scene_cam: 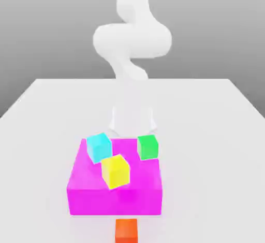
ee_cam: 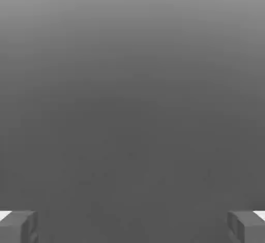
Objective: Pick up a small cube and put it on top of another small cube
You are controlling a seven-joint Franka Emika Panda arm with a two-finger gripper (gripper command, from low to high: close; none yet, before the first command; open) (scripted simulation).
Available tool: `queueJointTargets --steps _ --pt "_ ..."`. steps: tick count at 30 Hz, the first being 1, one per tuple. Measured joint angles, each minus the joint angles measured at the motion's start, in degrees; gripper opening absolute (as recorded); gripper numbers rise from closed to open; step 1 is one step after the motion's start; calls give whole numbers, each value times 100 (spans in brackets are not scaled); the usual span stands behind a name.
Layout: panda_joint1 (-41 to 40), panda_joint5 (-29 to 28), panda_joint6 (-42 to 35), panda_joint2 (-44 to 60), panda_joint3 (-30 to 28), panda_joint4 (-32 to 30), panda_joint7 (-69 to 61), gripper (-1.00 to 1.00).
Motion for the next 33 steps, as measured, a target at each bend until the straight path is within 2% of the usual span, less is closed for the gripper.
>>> queueJointTargets --steps 26,31,32,33 --pt "9 102 2050 5435 -133 -640 -385 0" --pt "-29 141 2782 6474 -93 -499 -428 0" --pt "-37 147 2902 6627 -83 -469 -433 -100" --pt "-37 147 2902 6627 -83 -469 -433 -100"
